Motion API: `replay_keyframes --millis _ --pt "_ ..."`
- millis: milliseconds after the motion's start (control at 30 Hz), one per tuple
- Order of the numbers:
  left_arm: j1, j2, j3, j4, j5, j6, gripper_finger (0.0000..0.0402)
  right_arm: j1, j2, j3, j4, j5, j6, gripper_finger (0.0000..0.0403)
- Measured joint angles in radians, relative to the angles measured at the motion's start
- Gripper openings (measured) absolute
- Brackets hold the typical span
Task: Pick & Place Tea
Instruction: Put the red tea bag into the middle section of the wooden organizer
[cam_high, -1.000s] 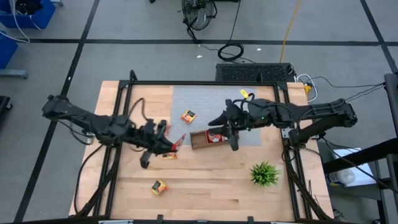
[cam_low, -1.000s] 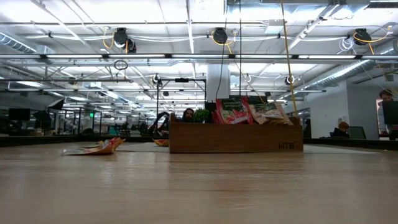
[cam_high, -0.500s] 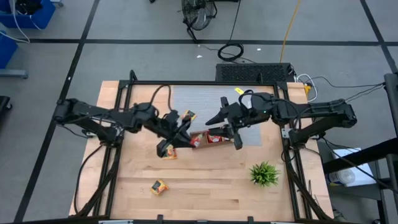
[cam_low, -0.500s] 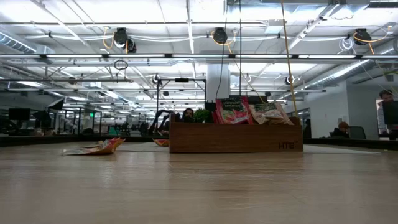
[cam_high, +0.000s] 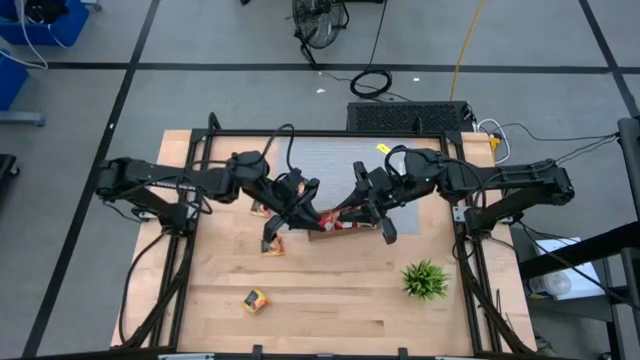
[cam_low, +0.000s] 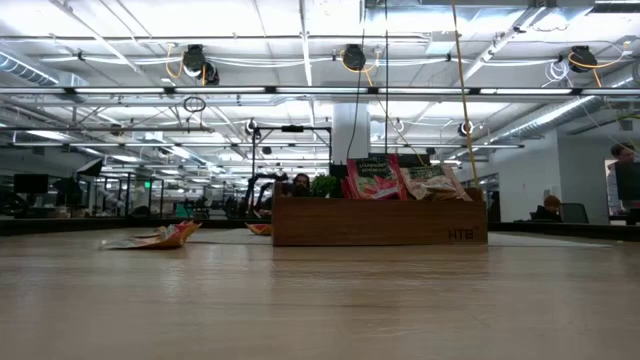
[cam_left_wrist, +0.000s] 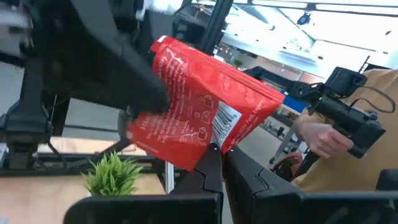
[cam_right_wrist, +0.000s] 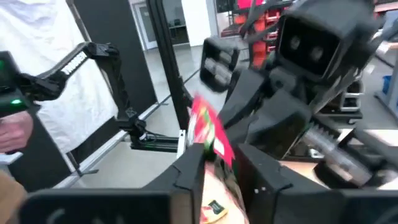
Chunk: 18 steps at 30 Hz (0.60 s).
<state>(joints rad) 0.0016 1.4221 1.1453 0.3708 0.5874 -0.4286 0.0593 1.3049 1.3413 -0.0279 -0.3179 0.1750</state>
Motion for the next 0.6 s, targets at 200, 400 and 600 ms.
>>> replay_keyframes --millis 200,400,600 --pt "0.011 -0.009 0.001 -0.002 0.017 -0.003 0.0004 0.000 0.001 0.000 -0.013 -0.001 -0.013 0.0021" --pt "0.021 -0.009 0.001 -0.010 0.014 -0.051 0.0023 0.001 -0.006 0.000 -0.035 0.047 -0.034 0.0001" --pt "0.087 -0.033 0.001 -0.318 0.081 -0.127 0.0103 -0.045 -0.080 0.000 -0.177 0.056 -0.039 0.0001"
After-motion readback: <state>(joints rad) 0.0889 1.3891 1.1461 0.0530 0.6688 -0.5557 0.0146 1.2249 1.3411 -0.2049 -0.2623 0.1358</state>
